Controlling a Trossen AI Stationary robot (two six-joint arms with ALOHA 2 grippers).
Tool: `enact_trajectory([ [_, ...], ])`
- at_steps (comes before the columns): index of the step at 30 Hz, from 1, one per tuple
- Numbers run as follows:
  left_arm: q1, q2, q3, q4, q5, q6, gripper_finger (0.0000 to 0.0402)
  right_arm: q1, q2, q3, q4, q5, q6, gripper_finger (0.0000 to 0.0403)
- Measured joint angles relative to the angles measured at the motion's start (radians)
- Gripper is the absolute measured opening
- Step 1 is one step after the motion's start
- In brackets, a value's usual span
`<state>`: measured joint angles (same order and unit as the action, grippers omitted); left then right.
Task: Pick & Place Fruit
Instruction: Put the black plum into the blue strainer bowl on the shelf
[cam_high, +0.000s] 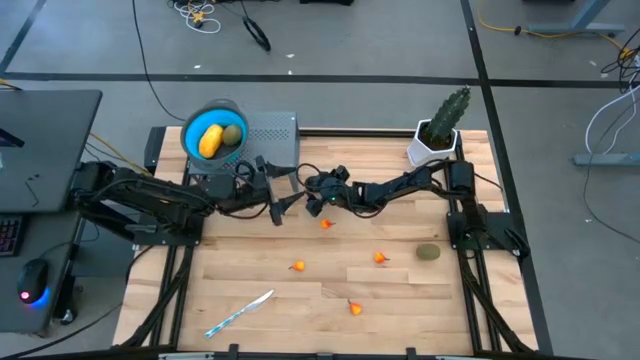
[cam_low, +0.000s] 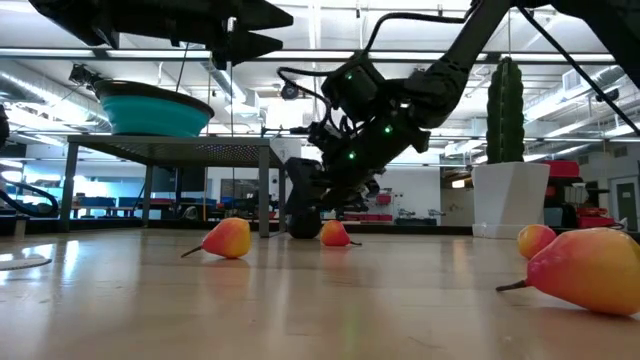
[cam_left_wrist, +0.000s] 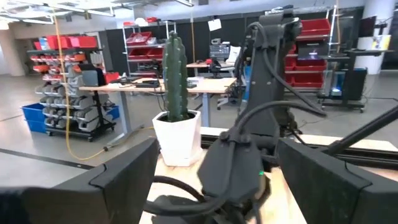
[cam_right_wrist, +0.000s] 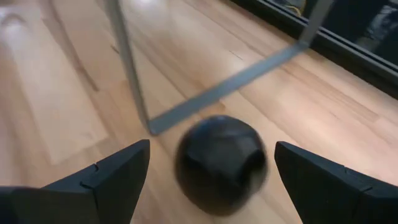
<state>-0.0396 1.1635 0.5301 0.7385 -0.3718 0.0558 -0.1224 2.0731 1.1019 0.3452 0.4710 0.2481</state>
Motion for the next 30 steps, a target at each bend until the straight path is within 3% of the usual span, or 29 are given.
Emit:
enact_trajectory([
  [7, -0.018, 0.0, 0.0, -0.006, -0.025, 0.04, 0.0336, -0.009, 0.0, 0.0, -0.037, -0.008, -0.005, 0.0355],
  [15, -0.018, -0.006, 0.0, 0.008, -0.107, 0.227, 0.0336, -0.023, 0.0, 0.0, -0.078, -0.005, -0.081, 0.0355],
  [23, -0.018, -0.026, 0.001, 0.043, -0.103, 0.384, 0.0336, -0.04, 0.0, -0.005, -0.144, -0.001, -0.115, 0.0355],
  [30, -0.018, -0.038, 0.025, 0.035, -0.083, 0.496, 0.0336, -0.072, -0.003, -0.048, -0.07, -0.05, -0.153, 0.035],
])
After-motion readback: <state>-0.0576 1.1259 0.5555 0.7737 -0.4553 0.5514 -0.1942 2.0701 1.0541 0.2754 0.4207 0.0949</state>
